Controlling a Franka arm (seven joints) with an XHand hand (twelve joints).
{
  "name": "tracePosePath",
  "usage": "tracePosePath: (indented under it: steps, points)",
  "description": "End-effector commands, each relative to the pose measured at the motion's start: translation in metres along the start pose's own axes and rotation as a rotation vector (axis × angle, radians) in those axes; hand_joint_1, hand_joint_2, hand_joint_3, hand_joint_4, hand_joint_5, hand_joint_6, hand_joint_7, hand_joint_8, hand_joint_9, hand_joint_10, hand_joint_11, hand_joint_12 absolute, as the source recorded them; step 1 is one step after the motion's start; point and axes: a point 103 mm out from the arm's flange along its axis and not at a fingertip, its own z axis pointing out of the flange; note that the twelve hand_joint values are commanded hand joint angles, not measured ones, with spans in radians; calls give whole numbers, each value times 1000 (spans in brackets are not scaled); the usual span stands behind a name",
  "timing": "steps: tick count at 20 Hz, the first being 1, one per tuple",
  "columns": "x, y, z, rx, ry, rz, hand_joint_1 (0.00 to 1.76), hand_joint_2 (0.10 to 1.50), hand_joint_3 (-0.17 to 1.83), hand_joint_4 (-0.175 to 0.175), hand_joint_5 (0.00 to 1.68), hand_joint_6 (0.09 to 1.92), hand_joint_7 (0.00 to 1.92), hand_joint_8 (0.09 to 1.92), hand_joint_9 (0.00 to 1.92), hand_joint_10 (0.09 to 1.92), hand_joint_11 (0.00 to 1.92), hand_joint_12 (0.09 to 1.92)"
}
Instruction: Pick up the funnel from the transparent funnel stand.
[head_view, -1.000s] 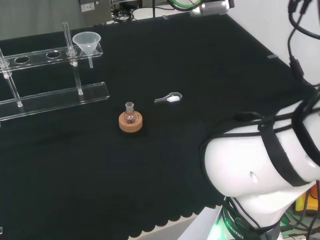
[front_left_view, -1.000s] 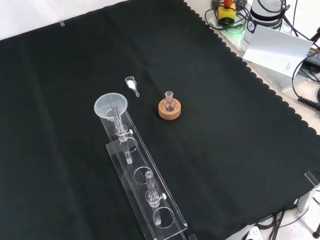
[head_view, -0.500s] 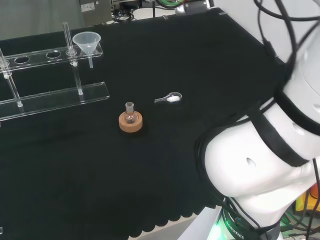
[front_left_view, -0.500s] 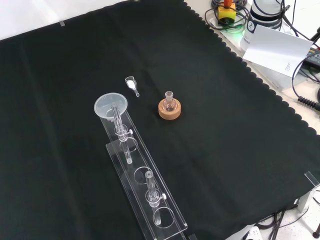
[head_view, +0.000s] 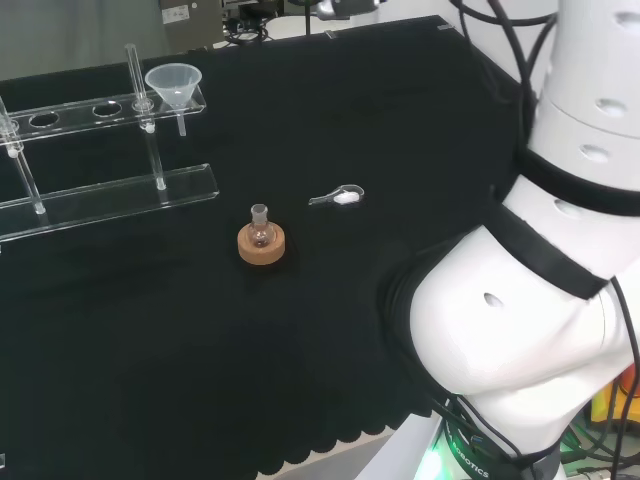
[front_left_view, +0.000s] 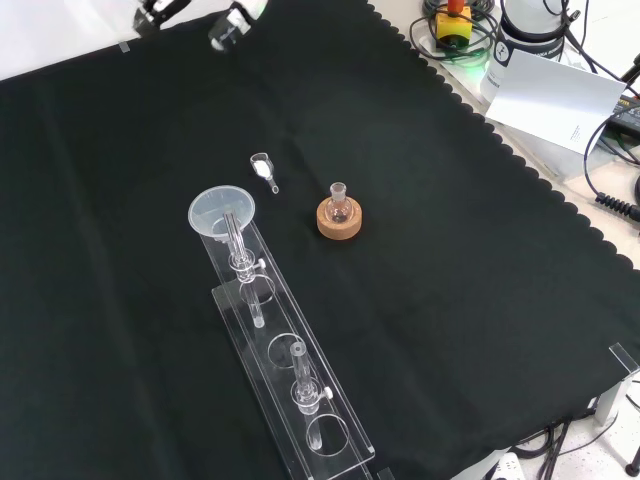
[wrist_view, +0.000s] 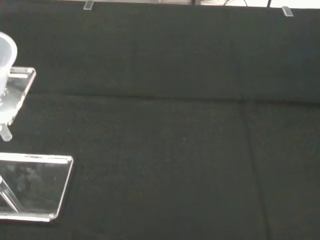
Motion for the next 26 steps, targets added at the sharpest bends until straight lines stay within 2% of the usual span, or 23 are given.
tracePosePath:
  steps: [1,6,11,19,26]
  points:
    - [31,32,9,33,-13,-83,228,1067,257,-20,250,87,123,617,276,681,92,1380]
    - [53,36,28,77,-20,-128,344,996,224,-38,289,87,181,656,349,706,110,1392]
    - [71,40,34,115,-27,-165,401,942,203,-52,303,87,203,686,399,708,167,1394]
    - [96,44,47,183,-50,-207,367,882,180,-42,271,87,165,691,414,698,216,1388]
    - [116,51,55,213,-68,-240,386,856,169,-30,214,87,91,684,334,699,204,1411]
